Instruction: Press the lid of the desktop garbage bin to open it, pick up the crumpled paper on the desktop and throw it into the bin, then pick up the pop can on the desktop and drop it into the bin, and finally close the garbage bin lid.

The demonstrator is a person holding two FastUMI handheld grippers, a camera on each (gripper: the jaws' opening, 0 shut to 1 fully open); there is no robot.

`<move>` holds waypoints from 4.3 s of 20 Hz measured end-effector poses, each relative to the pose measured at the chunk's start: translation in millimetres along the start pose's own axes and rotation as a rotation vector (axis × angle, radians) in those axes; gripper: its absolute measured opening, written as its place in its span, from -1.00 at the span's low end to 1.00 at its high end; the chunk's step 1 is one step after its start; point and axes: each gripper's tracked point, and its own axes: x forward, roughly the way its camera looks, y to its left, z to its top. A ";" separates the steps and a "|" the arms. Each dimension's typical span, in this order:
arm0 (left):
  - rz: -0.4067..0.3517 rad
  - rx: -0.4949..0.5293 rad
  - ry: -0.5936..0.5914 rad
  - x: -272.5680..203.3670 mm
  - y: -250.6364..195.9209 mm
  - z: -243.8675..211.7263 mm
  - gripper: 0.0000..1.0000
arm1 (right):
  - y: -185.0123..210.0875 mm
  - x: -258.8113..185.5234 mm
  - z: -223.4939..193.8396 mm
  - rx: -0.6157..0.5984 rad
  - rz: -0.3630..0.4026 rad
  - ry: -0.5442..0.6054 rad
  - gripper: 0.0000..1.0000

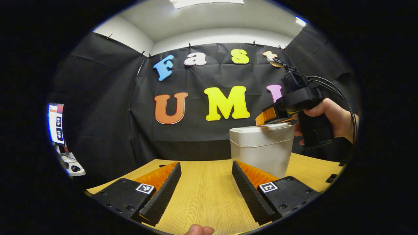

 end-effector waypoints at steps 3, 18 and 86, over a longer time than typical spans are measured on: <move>0.011 -0.006 0.000 0.7 4.9 0.4 1.00 | 0.1 2.7 -3.3 0.003 0.002 0.005 0.94; 0.016 -0.017 0.024 3.9 13.6 -5.2 1.00 | 0.5 1.7 -8.4 0.021 -0.033 -0.113 0.97; 0.004 0.005 0.022 3.4 -18.7 -11.1 1.00 | -46.4 -174.3 -123.3 -0.021 -0.246 -0.344 0.93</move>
